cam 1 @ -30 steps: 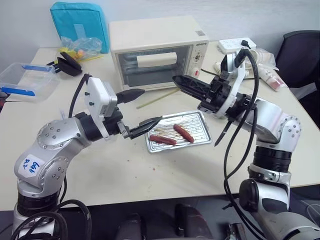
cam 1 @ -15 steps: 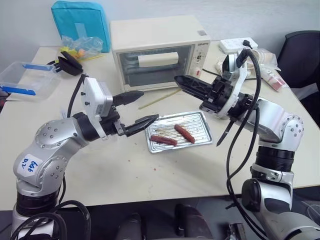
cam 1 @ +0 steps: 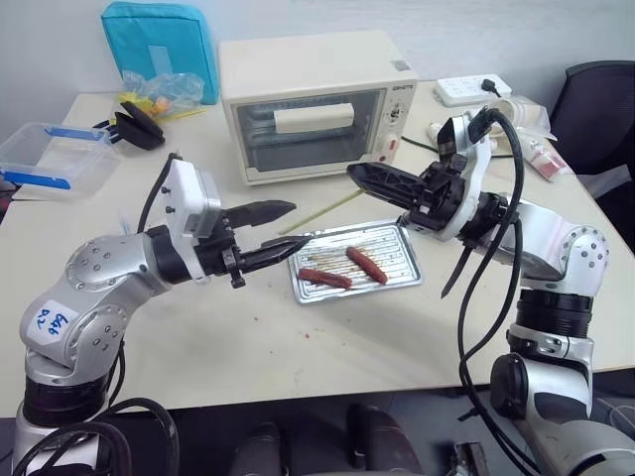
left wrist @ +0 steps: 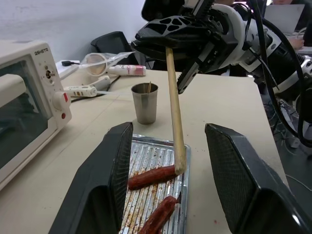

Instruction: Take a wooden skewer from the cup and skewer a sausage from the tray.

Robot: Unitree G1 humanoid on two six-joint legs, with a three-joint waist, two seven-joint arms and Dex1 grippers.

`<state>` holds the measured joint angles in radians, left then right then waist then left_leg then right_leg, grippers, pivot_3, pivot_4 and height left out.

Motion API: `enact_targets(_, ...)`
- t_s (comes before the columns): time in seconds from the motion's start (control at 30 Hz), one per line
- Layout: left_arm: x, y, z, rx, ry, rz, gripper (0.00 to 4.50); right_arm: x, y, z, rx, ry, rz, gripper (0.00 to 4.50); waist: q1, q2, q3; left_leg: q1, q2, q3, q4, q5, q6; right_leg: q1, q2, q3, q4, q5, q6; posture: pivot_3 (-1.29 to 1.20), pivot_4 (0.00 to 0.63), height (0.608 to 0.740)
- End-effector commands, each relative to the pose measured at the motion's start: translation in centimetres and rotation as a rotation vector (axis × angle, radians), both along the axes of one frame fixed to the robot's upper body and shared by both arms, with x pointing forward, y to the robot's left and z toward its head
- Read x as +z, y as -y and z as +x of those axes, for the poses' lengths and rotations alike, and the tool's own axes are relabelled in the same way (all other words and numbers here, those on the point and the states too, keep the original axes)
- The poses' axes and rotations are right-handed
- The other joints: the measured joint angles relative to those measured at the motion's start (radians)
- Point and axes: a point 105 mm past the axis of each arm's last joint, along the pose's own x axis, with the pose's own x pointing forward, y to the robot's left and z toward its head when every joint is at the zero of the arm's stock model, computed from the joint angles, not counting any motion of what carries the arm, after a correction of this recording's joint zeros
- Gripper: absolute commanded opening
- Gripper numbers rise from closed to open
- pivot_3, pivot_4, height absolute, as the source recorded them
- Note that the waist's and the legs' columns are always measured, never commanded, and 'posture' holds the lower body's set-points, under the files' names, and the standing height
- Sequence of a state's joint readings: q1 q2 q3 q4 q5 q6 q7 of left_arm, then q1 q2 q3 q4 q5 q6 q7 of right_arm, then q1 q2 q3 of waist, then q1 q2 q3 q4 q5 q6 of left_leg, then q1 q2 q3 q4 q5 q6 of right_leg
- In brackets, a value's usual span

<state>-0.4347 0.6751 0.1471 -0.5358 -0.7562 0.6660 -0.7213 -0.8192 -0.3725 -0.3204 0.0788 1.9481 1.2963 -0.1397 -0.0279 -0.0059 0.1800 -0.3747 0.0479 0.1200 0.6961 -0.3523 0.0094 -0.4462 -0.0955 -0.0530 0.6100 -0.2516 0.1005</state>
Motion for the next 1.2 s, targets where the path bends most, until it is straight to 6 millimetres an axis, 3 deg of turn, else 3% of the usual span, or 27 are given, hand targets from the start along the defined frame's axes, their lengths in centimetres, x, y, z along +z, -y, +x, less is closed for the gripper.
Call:
enact_targets(0.03, 1.0, 0.36, -0.32, -0.018, 0.056, -0.014, 2.47, 1.66, -0.13, -0.98, 0.038, 0.073, 0.025, 0.0, 0.0, 0.0, 0.0, 0.0, 0.0, 0.0, 0.0, 0.0, 0.0, 0.0, 0.0, 0.0, 0.0, 0.0, 0.0, 0.0, 0.15, 0.74)
enact_targets(0.2, 1.22, 0.72, -0.47, -0.027, 0.058, -0.037, 2.47, 1.43, -0.29, -0.82, 0.031, 0.059, 0.029, 0.0, 0.0, 0.0, 0.0, 0.0, 0.0, 0.0, -0.001, 0.0, 0.0, 0.0, 0.0, 0.0, -0.001, 0.0, 0.0, 0.0, 0.15, 0.74)
enact_targets(0.3, 1.53, 0.74, -0.45, -0.025, 0.062, -0.052, 1.97, 1.28, -0.3, -0.72, 0.026, 0.05, 0.028, 0.0, 0.0, 0.0, 0.0, 0.0, 0.0, 0.0, -0.001, 0.0, 0.0, 0.0, 0.0, 0.0, -0.001, 0.0, 0.0, 0.0, 0.15, 0.74)
enact_targets(0.53, 1.63, 0.85, -0.4, -0.025, 0.065, -0.054, 0.04, 1.43, -0.46, -0.68, 0.024, 0.05, 0.04, 0.0, 0.0, 0.0, 0.0, 0.0, 0.0, 0.0, -0.001, 0.0, 0.0, 0.0, 0.0, 0.0, -0.001, 0.0, 0.0, 0.0, 0.15, 0.74)
enact_targets(0.9, 1.42, 0.9, 0.12, 0.002, 0.066, -0.031, 0.04, 1.66, -0.6, -0.63, 0.011, 0.052, 0.05, 0.0, 0.0, 0.0, 0.0, 0.0, 0.0, 0.0, -0.002, 0.0, 0.0, 0.0, 0.0, 0.0, -0.002, 0.0, 0.0, 0.0, 0.15, 0.74)
enact_targets(1.0, 1.46, 0.81, 0.22, 0.008, 0.067, -0.032, 0.0, 1.63, -0.45, -0.49, 0.0, 0.046, 0.051, 0.73, 0.0, 0.0, 0.0, 0.0, 0.0, 0.0, -0.003, 0.0, 0.0, 0.0, 0.0, 0.0, -0.002, 0.0, 0.0, 0.0, 0.15, 0.74)
enact_targets(1.2, 1.57, 0.41, 0.4, 0.036, 0.074, -0.039, 0.0, 1.6, -0.13, -0.13, -0.02, 0.037, 0.031, 2.65, 0.0, 0.0, 0.0, 0.0, 0.0, 0.0, -0.004, 0.0, 0.0, 0.0, 0.0, 0.0, -0.003, 0.0, 0.0, 0.0, 0.15, 0.74)
